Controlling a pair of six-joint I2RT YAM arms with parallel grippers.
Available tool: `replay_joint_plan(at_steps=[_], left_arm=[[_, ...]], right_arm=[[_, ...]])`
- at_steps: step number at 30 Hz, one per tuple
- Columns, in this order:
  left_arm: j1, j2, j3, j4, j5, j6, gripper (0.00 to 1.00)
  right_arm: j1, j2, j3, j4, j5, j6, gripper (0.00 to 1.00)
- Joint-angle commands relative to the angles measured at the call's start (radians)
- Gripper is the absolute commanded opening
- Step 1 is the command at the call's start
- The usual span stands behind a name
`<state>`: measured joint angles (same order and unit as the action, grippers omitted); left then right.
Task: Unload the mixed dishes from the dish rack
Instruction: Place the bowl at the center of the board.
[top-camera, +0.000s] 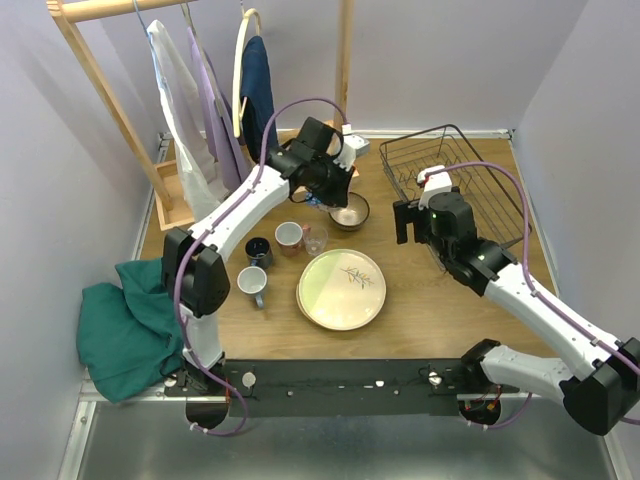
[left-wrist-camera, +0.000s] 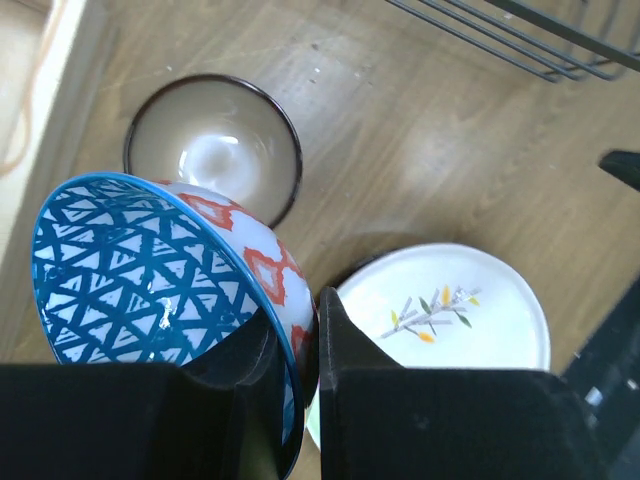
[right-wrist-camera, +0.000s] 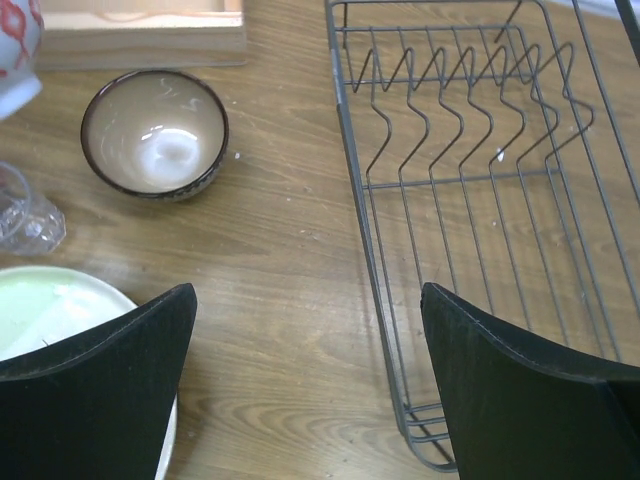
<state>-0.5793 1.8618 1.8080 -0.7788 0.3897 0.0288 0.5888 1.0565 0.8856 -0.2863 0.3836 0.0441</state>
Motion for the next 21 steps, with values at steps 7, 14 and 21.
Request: replay_joint_plan(at_steps=[7,14,21], left_arm=[[-0.136,0.181,0.208,0.047,-0.365,0.029,0.0],[-0.157,0.295,0.266,0.065,-0.431,0.03,0.05],[-0.166,0.362,0.271,0.082,-0.46,0.026,0.06]], right_arm=[[-0.001,-0.084,-0.02,0.033,0.077,0.128,1.0],[-0.001,-0.141,-0.043,0.009,0.11,0.117,1.0],[-0.001,-0.185,-0.051,-0.027,0.123,0.12,1.0]])
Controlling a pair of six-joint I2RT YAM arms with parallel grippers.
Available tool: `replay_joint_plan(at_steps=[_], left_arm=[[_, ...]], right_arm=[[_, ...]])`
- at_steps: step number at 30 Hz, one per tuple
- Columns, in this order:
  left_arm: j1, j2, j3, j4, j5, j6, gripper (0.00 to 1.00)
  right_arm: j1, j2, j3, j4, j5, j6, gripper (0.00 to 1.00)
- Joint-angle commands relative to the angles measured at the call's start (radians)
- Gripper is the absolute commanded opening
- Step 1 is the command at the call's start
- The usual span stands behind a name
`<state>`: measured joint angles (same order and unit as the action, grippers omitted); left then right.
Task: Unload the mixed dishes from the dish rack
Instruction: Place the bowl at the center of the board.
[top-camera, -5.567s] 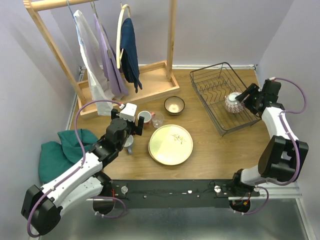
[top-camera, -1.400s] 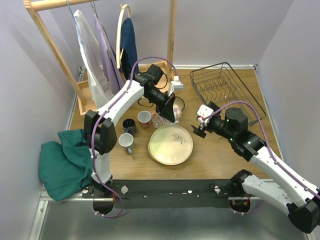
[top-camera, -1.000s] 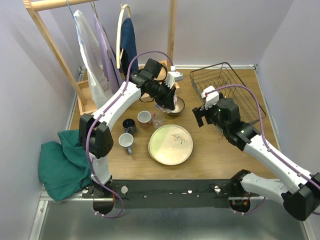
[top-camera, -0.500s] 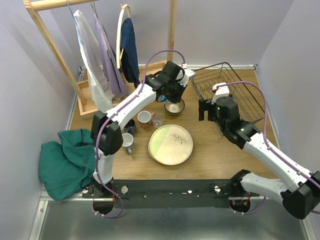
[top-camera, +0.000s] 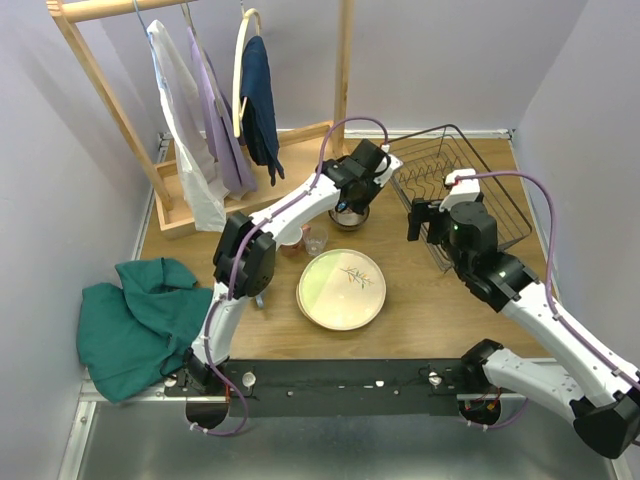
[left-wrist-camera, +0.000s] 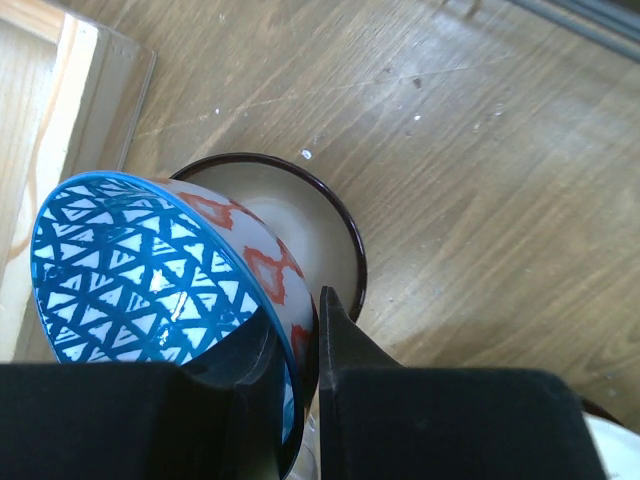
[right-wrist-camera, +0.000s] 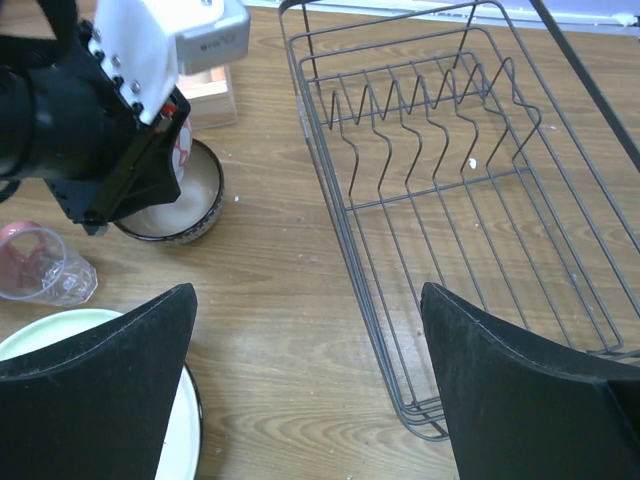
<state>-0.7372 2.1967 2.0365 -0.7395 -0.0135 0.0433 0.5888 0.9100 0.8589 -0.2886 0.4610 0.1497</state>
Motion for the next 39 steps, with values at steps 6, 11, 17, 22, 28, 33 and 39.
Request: replay_joint_plan(at_steps=[6,11,17,22,28,33,39], left_arm=[[-0.01,0.066,0.047,0.038,-0.063,0.001,0.13],[-0.018,0.067,0.045,0.04,-0.06,-0.02,0.21],[-0.031,0.052,0.042,0.028,-0.075,-0.04,0.35],[-0.036,0.034,0.034,0.026,-0.091,-0.071,0.41],[-0.037,0.014,0.037,0.005,-0.115,-0.097,0.54],[-0.037,-0.028,0.028,-0.006,-0.109,-0.149,0.63],[-0.03,-0.144,-0.03,0.043,-0.155,-0.18,0.75]], right_arm=[[-0.001,-0.063,-0.032,-0.047,0.059,0.017,1.0],[-0.001,-0.068,-0.035,-0.049,0.061,0.022,1.0],[-0.001,-0.066,-0.035,-0.049,0.056,0.027,1.0],[-0.001,-0.068,-0.038,-0.047,0.054,0.025,1.0],[-0.001,-0.071,-0.04,-0.049,0.053,0.033,1.0],[-0.001,-0.077,-0.041,-0.043,0.053,0.037,1.0],[-0.001,-0.05,-0.032,-0.017,0.022,0.039,1.0]])
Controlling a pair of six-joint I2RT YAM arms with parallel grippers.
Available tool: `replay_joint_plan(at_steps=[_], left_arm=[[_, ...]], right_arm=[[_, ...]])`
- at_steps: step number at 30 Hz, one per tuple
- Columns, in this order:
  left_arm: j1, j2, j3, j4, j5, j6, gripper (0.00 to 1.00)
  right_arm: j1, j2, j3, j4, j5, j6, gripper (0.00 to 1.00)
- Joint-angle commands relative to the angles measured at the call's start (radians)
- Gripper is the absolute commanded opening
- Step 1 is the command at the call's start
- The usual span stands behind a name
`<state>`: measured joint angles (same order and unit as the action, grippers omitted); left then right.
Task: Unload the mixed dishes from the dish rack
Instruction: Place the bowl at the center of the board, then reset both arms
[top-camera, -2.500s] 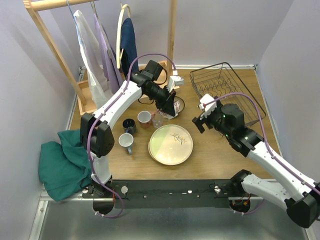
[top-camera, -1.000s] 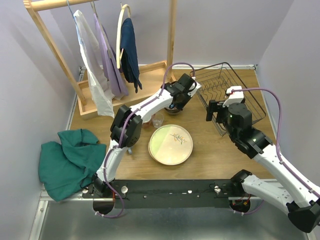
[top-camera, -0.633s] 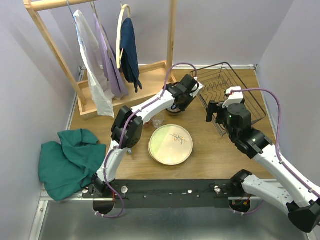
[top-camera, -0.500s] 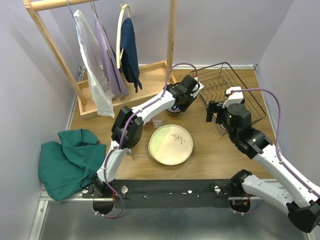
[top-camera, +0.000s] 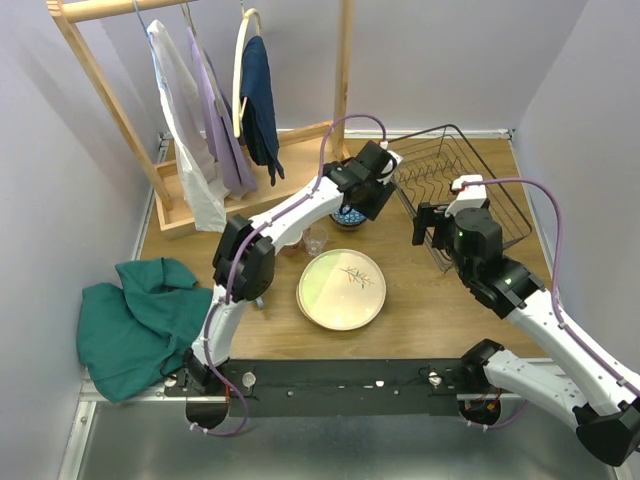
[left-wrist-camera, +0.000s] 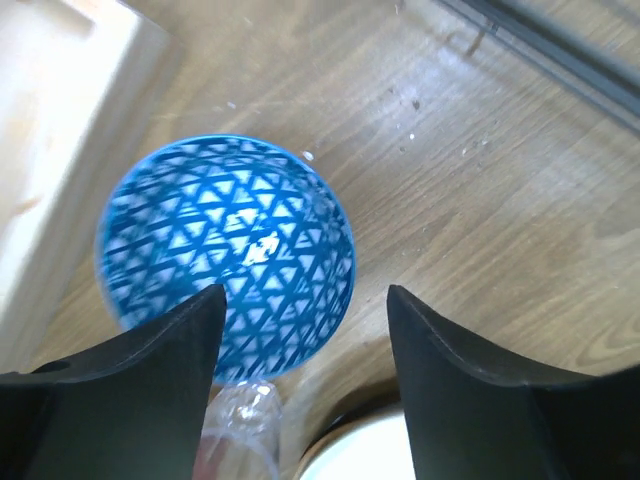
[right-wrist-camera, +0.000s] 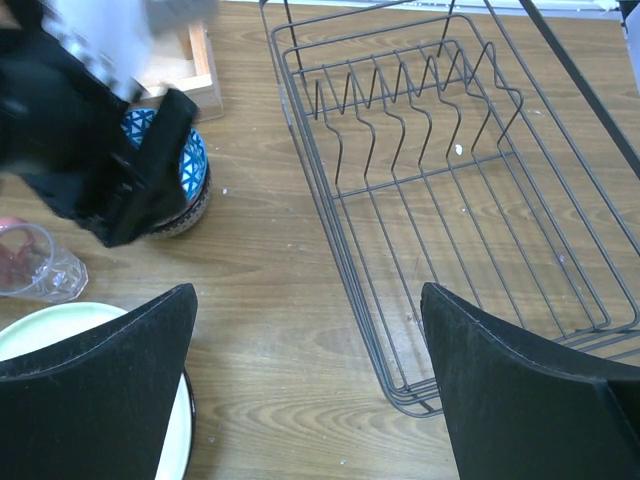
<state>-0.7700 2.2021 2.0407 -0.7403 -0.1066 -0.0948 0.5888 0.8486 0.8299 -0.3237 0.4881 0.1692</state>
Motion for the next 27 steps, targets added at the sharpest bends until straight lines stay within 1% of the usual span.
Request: replay_joint_plan(at_steps=[1,2,4,5,7,8,9,10,11,12,16,17,18,19,20,22,23,25,27], left_arm=[[0.008,-0.166,-0.046,0.057,-0.07,-0.048,0.78],[0.014,-0.204,-0.057,0.062,-0.082,-0.054,0.79],[0.038,-0.248,-0.105,0.081,-0.093,-0.075,0.85],[0.047,-0.298,-0.125,0.091,-0.091,-0.082,0.86],[0.07,-0.358,-0.212,0.132,-0.105,-0.088,0.92],[0.075,-0.424,-0.247,0.149,-0.114,-0.086,0.94],[0.081,-0.458,-0.328,0.171,-0.158,-0.082,0.96],[0.084,-0.491,-0.371,0.211,-0.18,-0.079,0.99],[0.087,-0.552,-0.41,0.225,-0.203,-0.079,0.99],[0.09,-0.582,-0.48,0.235,-0.215,-0.083,0.99],[0.112,-0.725,-0.632,0.254,-0.266,-0.138,0.99],[0.116,-0.784,-0.661,0.259,-0.277,-0.152,0.99],[0.118,-0.815,-0.722,0.26,-0.291,-0.176,0.99],[0.12,-0.846,-0.75,0.257,-0.297,-0.195,0.99],[0.124,-0.905,-0.778,0.251,-0.314,-0.212,0.99],[0.124,-0.964,-0.847,0.216,-0.335,-0.264,0.99],[0.123,-1.022,-0.867,0.197,-0.369,-0.279,0.99],[0.126,-1.083,-0.918,0.135,-0.407,-0.331,0.99],[0.133,-1.176,-0.954,0.089,-0.453,-0.362,0.99]], right_arm=[[-0.001,0.033,0.005,0.023,-0.012,0.018,1.0],[-0.001,0.044,0.009,0.029,-0.031,0.015,1.0],[-0.003,0.075,0.029,0.044,-0.046,0.019,1.0],[-0.001,0.104,0.035,0.051,-0.057,0.021,1.0],[-0.001,0.136,0.049,0.078,-0.066,0.026,1.0],[-0.003,0.165,0.063,0.089,-0.071,0.027,1.0],[-0.003,0.182,0.07,0.109,-0.068,0.029,1.0],[-0.003,0.197,0.078,0.118,-0.068,0.027,1.0],[-0.006,0.219,0.101,0.123,-0.068,0.027,1.0],[-0.009,0.262,0.115,0.12,-0.072,0.027,1.0],[-0.046,0.378,0.207,0.077,-0.1,0.032,1.0],[-0.072,0.391,0.221,0.071,-0.123,0.045,1.0],[-0.092,0.405,0.235,0.061,-0.147,0.055,1.0],[-0.116,0.421,0.25,0.06,-0.173,0.067,1.0],[-0.176,0.429,0.255,0.058,-0.233,0.103,1.0],[-0.251,0.44,0.253,0.052,-0.304,0.147,1.0],[-0.324,0.438,0.25,0.049,-0.35,0.191,1.0],[-0.363,0.431,0.239,0.04,-0.338,0.22,1.0],[-0.376,0.406,0.224,0.023,-0.284,0.23,1.0]])
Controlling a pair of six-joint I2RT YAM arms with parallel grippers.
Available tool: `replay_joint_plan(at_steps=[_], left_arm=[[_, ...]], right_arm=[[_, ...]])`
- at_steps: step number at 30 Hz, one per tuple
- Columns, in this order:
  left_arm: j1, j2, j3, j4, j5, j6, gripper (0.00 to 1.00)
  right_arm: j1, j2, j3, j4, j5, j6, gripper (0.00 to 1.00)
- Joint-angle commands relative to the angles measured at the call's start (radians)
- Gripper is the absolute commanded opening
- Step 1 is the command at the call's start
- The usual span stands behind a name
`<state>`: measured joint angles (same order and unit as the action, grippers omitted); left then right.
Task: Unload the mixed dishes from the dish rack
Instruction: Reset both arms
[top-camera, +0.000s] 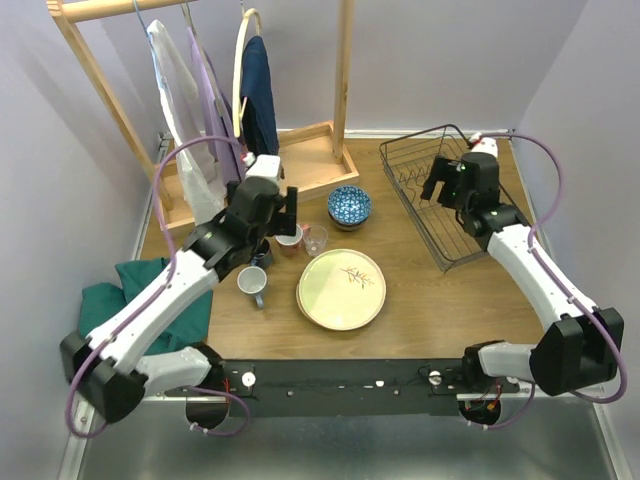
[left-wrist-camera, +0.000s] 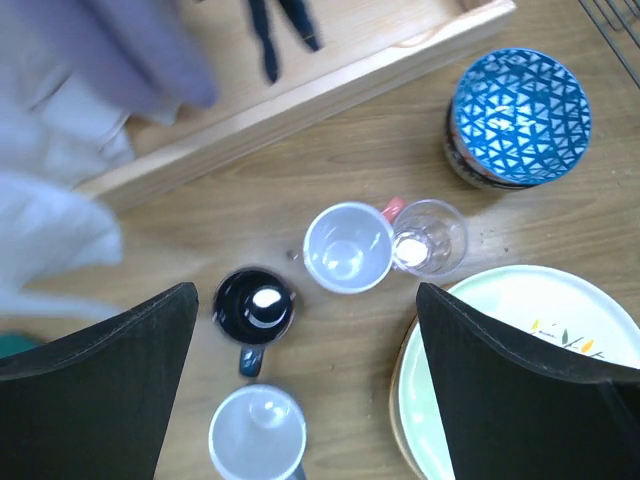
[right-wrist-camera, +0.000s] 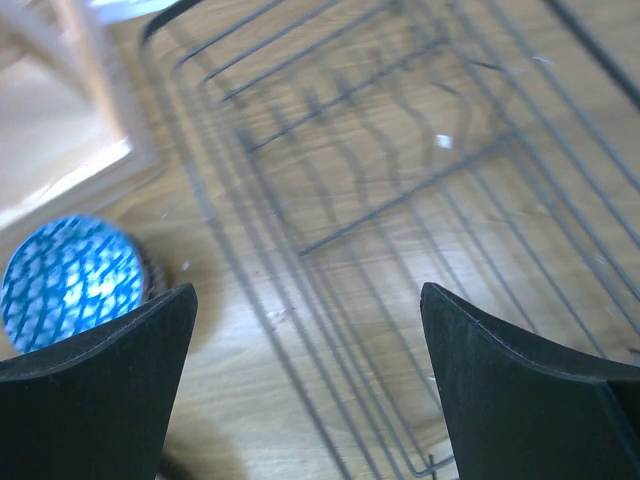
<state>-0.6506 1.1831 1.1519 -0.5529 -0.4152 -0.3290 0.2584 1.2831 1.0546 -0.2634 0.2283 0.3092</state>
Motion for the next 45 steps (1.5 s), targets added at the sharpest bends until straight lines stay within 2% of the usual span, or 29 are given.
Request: replay_joint_plan(at_steps=[1,5,8,10,13,17,21,27,34,38,45], left_arm=[[0.017,-0.186,-0.076,-0.145,-0.16,-0.14,0.99],[0.051,-0.339,-0.113,-0.269,-0.218,-0.173,0.99],[0.058,-0.509,-0.141,-0.331,-0.258,-0.174,0.99],[0.057,-0.58,-0.17,-0.364,-0.295,-0.196,0.99],[0.057,-0.703,-0.153,-0.433,-0.309,-0.28,0.99],[0.057,-0.909,-0.173,-0.418,-0.339,-0.294,0.99],[0.057,-1.023,-0.169,-0.415,-0.324,-0.285,0.99],[0.055,-1.14,-0.195,-0.369,-0.335,-0.216,0.99],[0.055,-1.177,-0.236,-0.321,-0.358,-0.16,0.99],[0.055,-1.21,-0.273,-0.292,-0.428,-0.189,0.99],[0.055,-1.257,-0.32,-0.255,-0.398,-0.168,0.99]], right_arm=[[-0.045,-0.037,-0.005,-0.045,-0.008,0.084,1.0],[-0.053,-0.094,-0.018,-0.073,0.075,0.082,1.0],[-0.059,-0.18,-0.045,-0.068,0.121,0.064,1.0],[-0.059,-0.247,-0.056,-0.106,0.205,0.07,1.0],[-0.059,-0.345,-0.07,-0.167,0.237,0.1,1.0],[-0.059,-0.509,-0.128,-0.184,0.281,0.077,1.0],[-0.057,-0.672,-0.18,-0.195,0.296,0.039,1.0],[-0.057,-0.856,-0.245,-0.224,0.344,0.034,1.0],[-0.057,-0.999,-0.306,-0.303,0.371,0.054,1.0],[-0.057,-1.057,-0.343,-0.323,0.391,0.065,1.0],[-0.057,-1.078,-0.354,-0.321,0.411,0.067,1.0]])
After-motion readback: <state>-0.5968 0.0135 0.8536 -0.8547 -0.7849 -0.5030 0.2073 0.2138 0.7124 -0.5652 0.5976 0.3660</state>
